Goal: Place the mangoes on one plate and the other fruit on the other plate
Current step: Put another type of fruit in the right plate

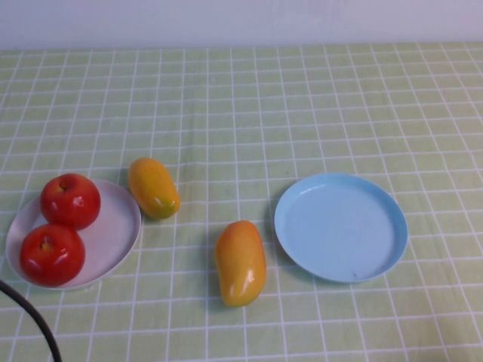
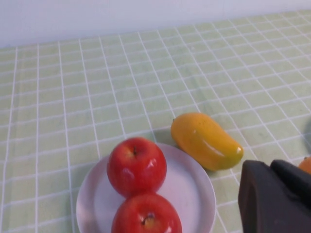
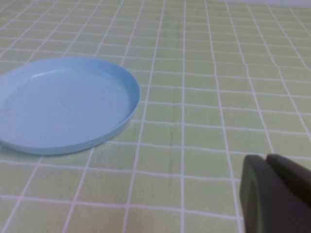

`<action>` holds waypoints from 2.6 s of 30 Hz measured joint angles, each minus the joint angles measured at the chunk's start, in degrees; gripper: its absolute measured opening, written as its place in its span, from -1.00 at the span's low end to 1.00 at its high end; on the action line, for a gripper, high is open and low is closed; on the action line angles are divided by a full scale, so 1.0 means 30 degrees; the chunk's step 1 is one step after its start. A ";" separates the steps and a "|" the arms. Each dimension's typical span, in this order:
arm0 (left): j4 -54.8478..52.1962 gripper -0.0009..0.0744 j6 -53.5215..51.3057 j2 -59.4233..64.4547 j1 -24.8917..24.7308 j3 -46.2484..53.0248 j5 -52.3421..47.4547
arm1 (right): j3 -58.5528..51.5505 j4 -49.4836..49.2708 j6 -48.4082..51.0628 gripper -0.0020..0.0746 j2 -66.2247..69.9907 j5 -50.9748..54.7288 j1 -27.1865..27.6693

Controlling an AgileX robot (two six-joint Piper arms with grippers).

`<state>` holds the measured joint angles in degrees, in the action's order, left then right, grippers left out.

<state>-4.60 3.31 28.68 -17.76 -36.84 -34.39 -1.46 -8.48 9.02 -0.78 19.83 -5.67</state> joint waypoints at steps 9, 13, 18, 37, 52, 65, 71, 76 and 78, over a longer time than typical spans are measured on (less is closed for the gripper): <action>0.0708 -0.97 -0.3475 -0.3749 0.0754 0.4872 0.6506 | 0.0000 0.0000 0.0000 -0.99 0.0000 0.0000 0.0000; 0.0870 -0.97 -0.3747 -0.6447 0.2610 0.7743 0.8092 | 0.0000 0.0000 0.0000 -0.99 0.0000 0.0000 0.0000; 0.0967 -0.97 -0.3399 -0.9042 0.4907 1.0480 0.9814 | 0.0000 0.0000 0.0000 -0.99 0.0000 0.0000 0.0000; 0.0865 -0.97 -0.2201 -0.9788 0.5129 1.2755 0.4318 | 0.0000 0.0000 0.0000 -0.99 0.0000 0.0000 0.0000; 0.0865 -0.97 -0.2156 -0.9788 0.5129 1.2755 0.4280 | 0.0000 0.0000 0.0000 -0.99 0.0000 0.0000 0.0000; 0.0865 -0.97 -0.2156 -0.9788 0.5129 1.2755 0.4280 | 0.0000 0.0000 0.0000 -0.99 0.0000 0.0000 0.0000; 0.0865 -0.97 -0.2156 -0.9788 0.5129 1.2755 0.4280 | 0.0000 -0.0169 0.0000 -0.99 0.0000 -0.0046 0.0000; 0.0865 -0.97 -0.2156 -0.9788 0.5129 1.2755 0.4272 | 0.0000 -0.4564 0.0000 -0.99 0.0000 -0.2179 0.0000; 0.0865 -0.97 -0.2156 -0.9788 0.5129 1.2755 0.4272 | 0.0000 -0.6547 0.0000 -0.99 0.0000 -0.3444 0.0000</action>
<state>-2.01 -3.16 -0.68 -2.38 1.42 -21.57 -1.46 -28.12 9.02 -0.78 9.50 -5.67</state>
